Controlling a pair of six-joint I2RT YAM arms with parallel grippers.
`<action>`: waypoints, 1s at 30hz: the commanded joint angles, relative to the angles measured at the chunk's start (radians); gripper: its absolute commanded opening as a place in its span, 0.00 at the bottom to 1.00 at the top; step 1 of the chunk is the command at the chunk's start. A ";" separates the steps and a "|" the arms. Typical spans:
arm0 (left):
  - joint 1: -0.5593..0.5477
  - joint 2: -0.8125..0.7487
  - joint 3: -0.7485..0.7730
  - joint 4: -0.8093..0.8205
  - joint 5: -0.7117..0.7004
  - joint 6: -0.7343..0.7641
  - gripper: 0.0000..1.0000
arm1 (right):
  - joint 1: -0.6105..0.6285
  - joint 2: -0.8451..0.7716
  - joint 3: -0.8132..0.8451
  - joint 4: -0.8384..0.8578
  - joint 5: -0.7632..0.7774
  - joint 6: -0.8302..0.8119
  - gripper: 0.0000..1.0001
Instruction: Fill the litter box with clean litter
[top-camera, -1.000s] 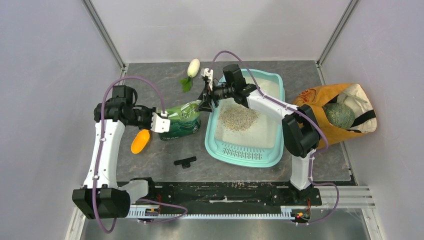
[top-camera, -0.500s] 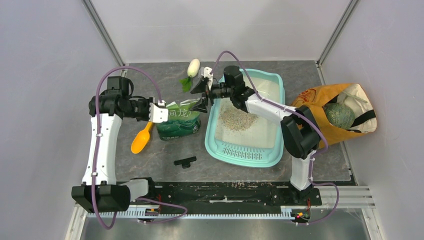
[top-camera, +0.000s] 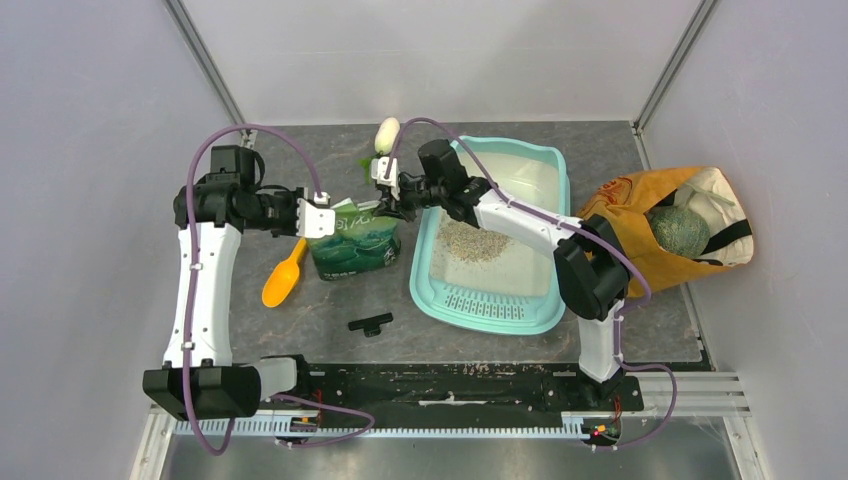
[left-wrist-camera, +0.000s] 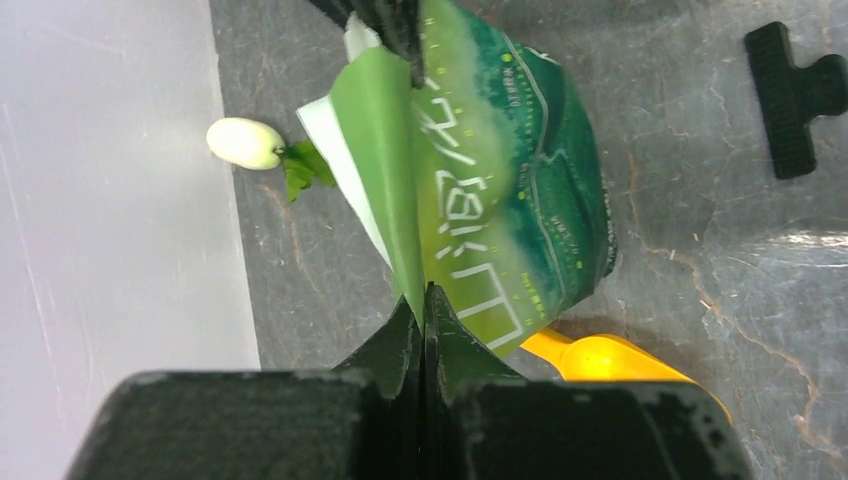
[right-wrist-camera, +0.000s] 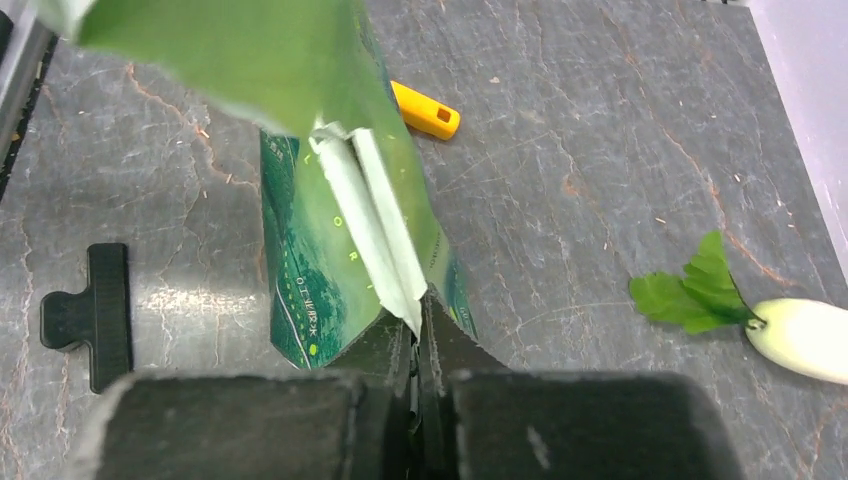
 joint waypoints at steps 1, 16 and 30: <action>0.003 -0.039 -0.004 -0.164 0.042 0.138 0.02 | -0.003 0.007 0.052 -0.043 0.175 0.022 0.00; 0.002 -0.056 -0.064 0.061 0.055 -0.117 0.02 | 0.000 -0.090 -0.026 0.036 -0.007 0.140 0.76; -0.011 0.007 0.050 0.149 0.101 -0.349 0.02 | 0.051 0.021 0.047 0.232 0.010 0.261 0.49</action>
